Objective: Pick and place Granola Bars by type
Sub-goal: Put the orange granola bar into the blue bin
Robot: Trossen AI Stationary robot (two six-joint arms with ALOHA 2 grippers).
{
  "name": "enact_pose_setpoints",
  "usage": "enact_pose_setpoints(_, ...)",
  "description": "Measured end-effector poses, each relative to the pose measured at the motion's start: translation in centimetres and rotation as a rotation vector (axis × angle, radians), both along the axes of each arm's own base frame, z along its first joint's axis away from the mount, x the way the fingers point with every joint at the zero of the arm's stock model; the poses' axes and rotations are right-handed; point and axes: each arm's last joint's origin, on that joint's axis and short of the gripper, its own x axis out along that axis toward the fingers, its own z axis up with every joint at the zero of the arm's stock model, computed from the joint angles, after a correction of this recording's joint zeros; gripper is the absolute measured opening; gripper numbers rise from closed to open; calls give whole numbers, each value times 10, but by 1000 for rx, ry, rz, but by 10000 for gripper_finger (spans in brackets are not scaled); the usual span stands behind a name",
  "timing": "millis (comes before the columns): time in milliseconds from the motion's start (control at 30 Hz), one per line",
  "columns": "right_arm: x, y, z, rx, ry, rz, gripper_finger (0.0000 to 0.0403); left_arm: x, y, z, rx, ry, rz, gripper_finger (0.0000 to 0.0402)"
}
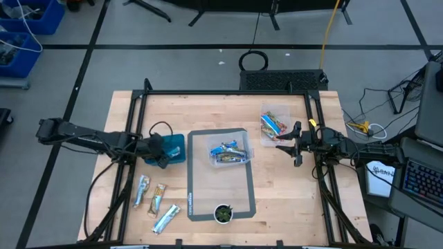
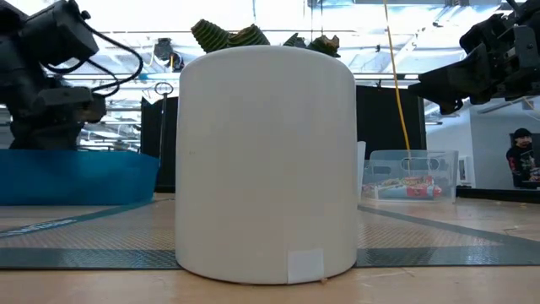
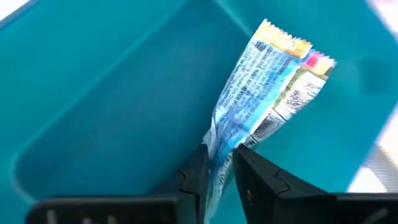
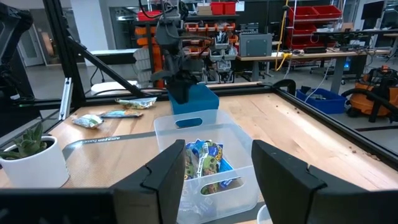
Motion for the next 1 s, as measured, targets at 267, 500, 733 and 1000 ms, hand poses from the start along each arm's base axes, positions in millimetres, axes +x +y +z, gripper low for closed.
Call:
enact_pose_setpoints(267,0,0,0,0,0,0,176,18,-3,46,-6,-151,-111,128)
enact_pose_setpoints(500,0,0,0,0,0,0,176,21,-17,92,-134,-147,-184,131)
enact_pose_setpoints(733,0,0,0,0,0,0,176,14,-49,87,-326,205,-46,131)
enact_pose_setpoints(1000,0,0,0,0,0,0,176,17,-90,62,-385,459,128,131)
